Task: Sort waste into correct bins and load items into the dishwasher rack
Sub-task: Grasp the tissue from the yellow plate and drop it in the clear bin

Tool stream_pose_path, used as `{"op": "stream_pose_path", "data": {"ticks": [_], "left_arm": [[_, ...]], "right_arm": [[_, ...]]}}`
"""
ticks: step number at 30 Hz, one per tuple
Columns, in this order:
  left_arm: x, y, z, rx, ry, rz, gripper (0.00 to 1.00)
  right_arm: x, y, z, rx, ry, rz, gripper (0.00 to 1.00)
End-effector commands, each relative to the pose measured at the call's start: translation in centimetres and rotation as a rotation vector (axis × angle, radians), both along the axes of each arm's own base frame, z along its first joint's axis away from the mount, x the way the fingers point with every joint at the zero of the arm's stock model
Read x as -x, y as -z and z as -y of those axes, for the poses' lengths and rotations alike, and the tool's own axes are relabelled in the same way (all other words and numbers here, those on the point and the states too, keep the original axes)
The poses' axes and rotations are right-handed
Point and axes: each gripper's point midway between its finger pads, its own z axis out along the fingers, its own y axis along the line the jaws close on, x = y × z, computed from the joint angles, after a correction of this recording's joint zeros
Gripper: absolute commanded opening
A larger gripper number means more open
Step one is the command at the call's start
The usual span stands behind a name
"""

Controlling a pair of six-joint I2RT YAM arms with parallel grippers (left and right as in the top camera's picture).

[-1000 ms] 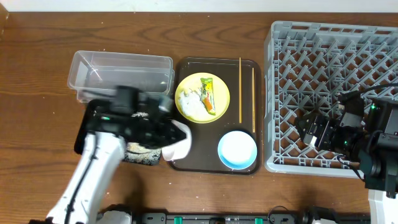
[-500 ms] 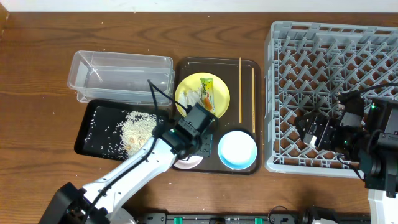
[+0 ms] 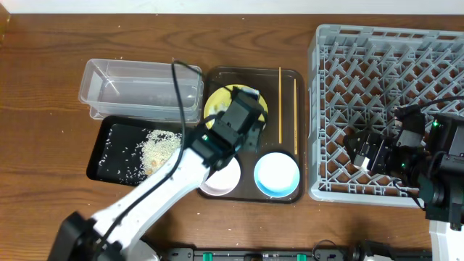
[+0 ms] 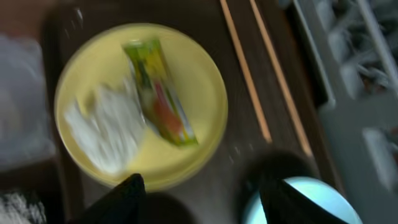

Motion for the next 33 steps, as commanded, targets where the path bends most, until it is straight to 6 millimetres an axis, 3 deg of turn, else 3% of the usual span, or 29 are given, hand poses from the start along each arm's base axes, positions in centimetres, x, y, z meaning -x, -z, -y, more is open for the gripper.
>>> {"op": "stream_pose_path", "data": {"ticks": [1, 7, 10, 11, 13, 16, 19, 23, 29, 31, 33], "left_arm": [[-2.5, 3.4, -1.5, -0.113, -0.008, -0.022, 0.62], [-4.6, 8.5, -0.8, -0.081, -0.003, -0.149, 0.59], [-4.5, 10.7, -0.4, -0.081, 0.01, -0.193, 0.51], [-4.3, 11.3, -0.4, -0.082, 0.012, -0.206, 0.42], [-3.9, 11.9, -0.2, -0.082, 0.023, -0.229, 0.3], [-3.7, 11.9, -0.2, -0.082, 0.025, -0.237, 0.24], [-3.3, 11.4, -0.5, -0.087, 0.024, -0.244, 0.07], [-3.0, 8.7, -0.7, -0.078, 0.024, -0.23, 0.06], [-4.3, -0.3, -2.3, 0.016, -0.021, -0.068, 0.06], [-5.3, -2.7, -4.9, 0.008, -0.096, 0.004, 0.06], [-6.4, -3.4, -8.3, -0.041, -0.197, 0.038, 0.06]], "right_arm": [[-0.2, -0.6, 0.2, 0.01, -0.003, 0.021, 0.91], [-0.1, -0.4, 0.2, 0.009, -0.003, 0.014, 0.91], [-0.1, -0.2, 0.2, 0.008, -0.003, 0.008, 0.91], [-0.1, -0.2, 0.2, 0.007, -0.003, 0.005, 0.91], [-0.1, 0.0, 0.2, 0.006, -0.003, -0.004, 0.91], [-0.1, 0.1, 0.2, 0.004, -0.003, -0.013, 0.91], [-0.2, 0.3, 0.2, 0.003, -0.003, -0.02, 0.91], [-0.2, 0.4, 0.2, 0.002, -0.003, -0.024, 0.91], [-0.2, 0.4, 0.2, 0.003, -0.003, -0.024, 0.91], [-0.2, 0.4, 0.2, 0.003, -0.003, -0.023, 0.91], [-0.2, 0.3, 0.2, 0.002, -0.003, -0.023, 0.91]]}}
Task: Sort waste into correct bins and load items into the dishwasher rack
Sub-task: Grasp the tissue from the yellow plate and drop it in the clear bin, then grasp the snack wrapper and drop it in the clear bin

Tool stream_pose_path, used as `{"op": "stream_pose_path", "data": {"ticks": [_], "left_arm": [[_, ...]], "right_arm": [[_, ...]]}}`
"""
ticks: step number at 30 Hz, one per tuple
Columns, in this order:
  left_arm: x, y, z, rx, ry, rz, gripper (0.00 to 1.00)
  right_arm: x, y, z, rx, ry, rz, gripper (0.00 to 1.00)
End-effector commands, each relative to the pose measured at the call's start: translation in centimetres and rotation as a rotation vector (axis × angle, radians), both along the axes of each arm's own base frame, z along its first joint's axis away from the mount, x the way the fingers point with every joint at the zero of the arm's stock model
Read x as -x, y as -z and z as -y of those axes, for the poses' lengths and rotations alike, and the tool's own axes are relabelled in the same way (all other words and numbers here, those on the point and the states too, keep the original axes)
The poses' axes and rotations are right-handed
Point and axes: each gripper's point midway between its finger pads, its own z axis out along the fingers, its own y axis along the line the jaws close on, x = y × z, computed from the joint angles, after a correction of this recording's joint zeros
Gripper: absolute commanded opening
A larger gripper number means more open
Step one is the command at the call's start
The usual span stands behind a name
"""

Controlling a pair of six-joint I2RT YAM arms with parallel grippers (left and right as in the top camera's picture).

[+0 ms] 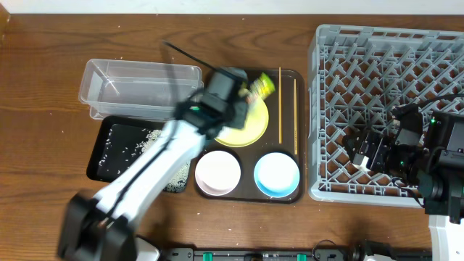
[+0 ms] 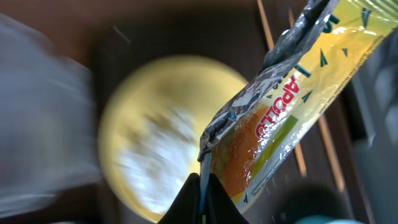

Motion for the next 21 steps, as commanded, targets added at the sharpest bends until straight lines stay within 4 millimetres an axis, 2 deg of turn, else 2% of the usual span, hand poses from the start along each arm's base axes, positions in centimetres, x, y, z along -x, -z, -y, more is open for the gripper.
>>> {"op": "stream_pose_path", "data": {"ticks": [1, 5, 8, 9, 10, 11, 17, 19, 21], "left_arm": [[-2.2, -1.3, -6.2, -0.1, -0.177, 0.06, 0.06], [-3.8, 0.3, -11.7, -0.129, -0.321, 0.021, 0.06], [-4.6, 1.3, -14.0, -0.132, -0.378, -0.001, 0.07], [-4.6, 1.5, -14.4, -0.128, -0.384, -0.006, 0.3], [-4.6, 1.4, -14.1, -0.115, -0.376, -0.009, 0.49], [-4.6, 1.2, -13.6, -0.088, -0.356, -0.012, 0.61], [-3.0, -0.2, -7.3, 0.053, -0.17, -0.031, 0.63], [-2.1, 0.4, -5.4, 0.05, -0.116, -0.051, 0.63], [-1.1, 1.8, -3.3, 0.01, -0.023, -0.068, 0.63]], "right_arm": [[-0.1, -0.3, 0.2, 0.008, -0.003, 0.011, 0.91], [-0.1, -0.3, 0.2, 0.008, -0.003, 0.011, 0.91], [-0.1, -0.3, 0.2, 0.008, -0.003, 0.011, 0.91], [-0.1, -0.3, 0.2, 0.008, -0.003, 0.012, 0.91], [-0.1, -0.3, 0.2, 0.008, -0.003, 0.011, 0.91], [-0.1, -0.3, 0.2, 0.008, -0.003, 0.011, 0.91], [-0.1, -0.3, 0.2, 0.008, -0.003, 0.011, 0.91], [-0.1, -0.3, 0.2, 0.008, -0.003, 0.011, 0.91], [-0.1, -0.3, 0.2, 0.008, -0.003, 0.011, 0.91]]}}
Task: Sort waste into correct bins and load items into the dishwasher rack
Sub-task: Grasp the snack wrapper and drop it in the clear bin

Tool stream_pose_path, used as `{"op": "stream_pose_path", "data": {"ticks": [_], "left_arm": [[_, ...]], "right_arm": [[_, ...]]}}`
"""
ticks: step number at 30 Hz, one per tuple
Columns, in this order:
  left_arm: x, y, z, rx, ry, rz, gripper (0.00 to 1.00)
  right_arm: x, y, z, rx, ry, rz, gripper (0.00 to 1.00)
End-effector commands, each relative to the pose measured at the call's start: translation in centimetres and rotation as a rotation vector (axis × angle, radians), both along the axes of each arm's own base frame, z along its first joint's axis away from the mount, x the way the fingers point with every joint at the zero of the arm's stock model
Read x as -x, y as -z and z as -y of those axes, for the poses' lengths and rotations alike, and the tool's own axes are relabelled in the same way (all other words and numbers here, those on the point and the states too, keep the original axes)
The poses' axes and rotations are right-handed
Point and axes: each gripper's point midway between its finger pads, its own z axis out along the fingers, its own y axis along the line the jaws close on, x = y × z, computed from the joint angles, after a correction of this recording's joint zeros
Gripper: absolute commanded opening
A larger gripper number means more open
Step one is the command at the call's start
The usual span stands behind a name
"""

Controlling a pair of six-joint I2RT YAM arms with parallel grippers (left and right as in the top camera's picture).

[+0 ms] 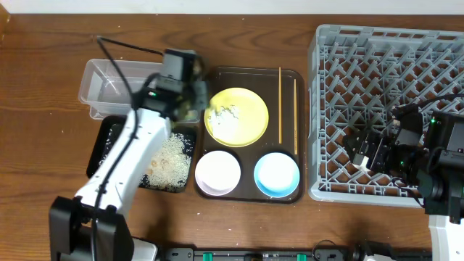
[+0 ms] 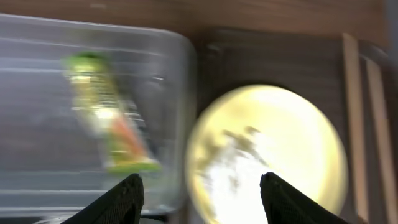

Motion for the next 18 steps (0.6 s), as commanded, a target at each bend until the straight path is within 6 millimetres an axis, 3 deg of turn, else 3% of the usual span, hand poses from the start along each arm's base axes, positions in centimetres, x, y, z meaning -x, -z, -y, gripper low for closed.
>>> {"op": "stream_pose_path", "data": {"ticks": [1, 9, 14, 16, 18], "left_arm": [[2.0, 1.8, 3.8, -0.027, 0.175, -0.035, 0.63], [3.2, 10.7, 5.1, -0.236, 0.285, -0.191, 0.65], [3.1, 13.9, 4.5, -0.282, 0.276, -0.244, 0.65], [3.2, 14.5, 4.5, -0.284, 0.277, -0.255, 0.57], [3.4, 14.5, 4.7, -0.273, 0.281, -0.262, 0.38]], "right_arm": [[-0.1, -0.3, 0.2, 0.008, -0.003, 0.012, 0.91], [0.0, -0.3, 0.2, 0.008, -0.003, 0.009, 0.91], [0.1, -0.2, 0.2, 0.007, -0.003, 0.002, 0.91], [0.1, -0.2, 0.2, 0.007, -0.003, 0.001, 0.91], [0.1, -0.2, 0.2, 0.006, -0.003, 0.001, 0.91]]}}
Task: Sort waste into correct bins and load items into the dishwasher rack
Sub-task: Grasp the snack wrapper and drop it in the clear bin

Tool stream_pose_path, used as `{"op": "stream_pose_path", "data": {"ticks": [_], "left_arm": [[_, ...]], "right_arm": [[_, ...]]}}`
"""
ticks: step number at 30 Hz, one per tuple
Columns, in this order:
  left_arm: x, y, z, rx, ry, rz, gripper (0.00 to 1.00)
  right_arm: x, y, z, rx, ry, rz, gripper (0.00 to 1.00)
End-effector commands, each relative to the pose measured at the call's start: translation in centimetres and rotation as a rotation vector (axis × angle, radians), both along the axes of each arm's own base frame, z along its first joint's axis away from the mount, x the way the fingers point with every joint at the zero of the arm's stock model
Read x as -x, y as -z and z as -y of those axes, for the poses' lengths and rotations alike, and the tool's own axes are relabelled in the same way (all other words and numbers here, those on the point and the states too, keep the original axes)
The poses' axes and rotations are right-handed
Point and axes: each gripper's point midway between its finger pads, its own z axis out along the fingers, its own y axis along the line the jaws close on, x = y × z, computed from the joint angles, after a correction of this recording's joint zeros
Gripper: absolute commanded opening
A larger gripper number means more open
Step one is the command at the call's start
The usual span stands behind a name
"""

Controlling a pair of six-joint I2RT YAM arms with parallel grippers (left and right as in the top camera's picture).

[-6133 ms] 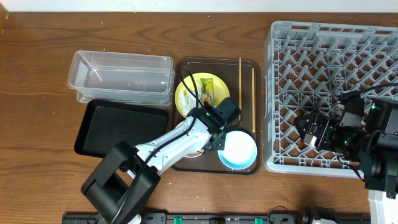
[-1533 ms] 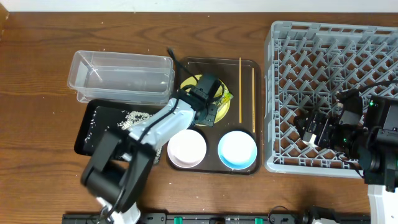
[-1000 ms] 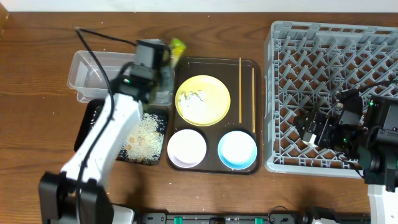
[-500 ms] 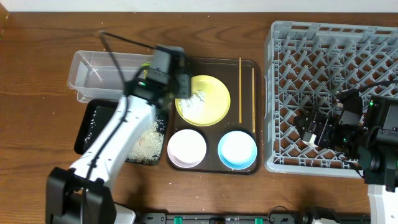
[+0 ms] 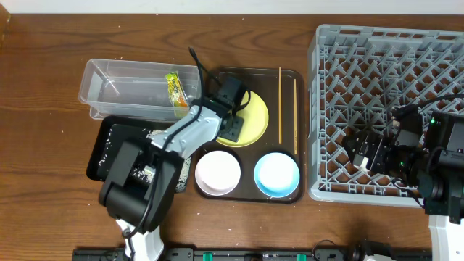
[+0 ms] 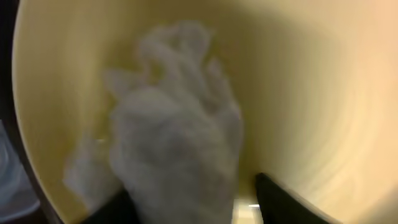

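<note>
My left gripper (image 5: 230, 125) is down on the yellow plate (image 5: 255, 114) in the brown tray and stands open. In the left wrist view its dark fingertips (image 6: 283, 200) flank a crumpled white tissue (image 6: 174, 118) lying on the yellow plate (image 6: 298, 74); the left gripper (image 6: 199, 210) is not closed on it. A green-yellow snack wrapper (image 5: 175, 87) lies in the clear plastic bin (image 5: 116, 90). My right gripper (image 5: 364, 152) hovers over the grey dishwasher rack (image 5: 391, 43); its jaws are too small to read.
The brown tray (image 5: 287, 194) also holds a white bowl (image 5: 219, 172), a blue bowl (image 5: 276, 174) and two chopsticks (image 5: 280, 105). A black tray with rice (image 5: 119, 148) sits in front of the clear bin.
My left gripper has moved from above the clear bin's right end back onto the yellow plate, and is now low and open around the tissue. The wrapper stays in the bin.
My left gripper was open above the plate, which held the wrapper and tissue. It then held the wrapper lifted off the plate. Later it was open over the clear bin with the wrapper inside. Now it is at the tissue. The right arm stayed still.
</note>
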Motion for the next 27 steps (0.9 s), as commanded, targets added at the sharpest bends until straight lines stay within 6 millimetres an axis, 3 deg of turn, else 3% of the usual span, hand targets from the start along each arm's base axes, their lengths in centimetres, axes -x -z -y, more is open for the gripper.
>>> {"op": "stream_pose_path", "data": {"ticks": [1, 2, 4, 8, 12, 15, 18, 19, 21, 22, 24, 27], "left_arm": [[0.1, 0.0, -0.2, -0.009, 0.01, -0.004, 0.28], [0.2, -0.6, 0.0, 0.006, 0.014, -0.008, 0.15], [0.1, -2.3, 0.2, 0.018, 0.015, 0.003, 0.06], [-0.9, -8.7, -0.2, 0.052, -0.009, 0.104, 0.06], [-2.2, -14.1, -3.8, 0.028, -0.114, 0.261, 0.06], [-3.0, -15.2, -6.8, 0.026, -0.191, 0.287, 0.06], [-4.2, -14.3, -10.1, 0.017, -0.288, 0.28, 0.06], [-4.7, -13.8, -11.1, 0.019, -0.331, 0.275, 0.12], [-5.3, -12.7, -12.4, 0.033, -0.39, 0.252, 0.67], [-5.3, -12.1, -12.5, 0.052, -0.393, 0.231, 0.74], [-4.7, -11.4, -12.3, 0.09, -0.387, 0.178, 0.75], [-3.8, -12.2, -12.1, 0.103, -0.379, 0.162, 0.75]], "right_arm": [[-0.1, -0.3, 0.2, 0.008, -0.003, 0.012, 0.91], [-0.1, -0.3, 0.2, 0.008, -0.003, 0.012, 0.91], [-0.1, -0.3, 0.2, 0.008, -0.003, 0.012, 0.91], [-0.1, -0.3, 0.2, 0.008, -0.003, 0.012, 0.91], [-0.1, -0.3, 0.2, 0.008, -0.003, 0.01, 0.91], [-0.1, -0.3, 0.2, 0.008, -0.003, 0.01, 0.91], [-0.1, -0.3, 0.2, 0.008, -0.003, 0.012, 0.91], [-0.1, -0.3, 0.2, 0.008, -0.003, 0.012, 0.91], [-0.1, -0.3, 0.2, 0.008, -0.003, 0.012, 0.91], [-0.1, -0.3, 0.2, 0.008, -0.003, 0.011, 0.91], [-0.1, -0.3, 0.2, 0.008, -0.003, 0.011, 0.91], [0.0, -0.1, 0.5, 0.025, 0.007, 0.005, 0.91]]}}
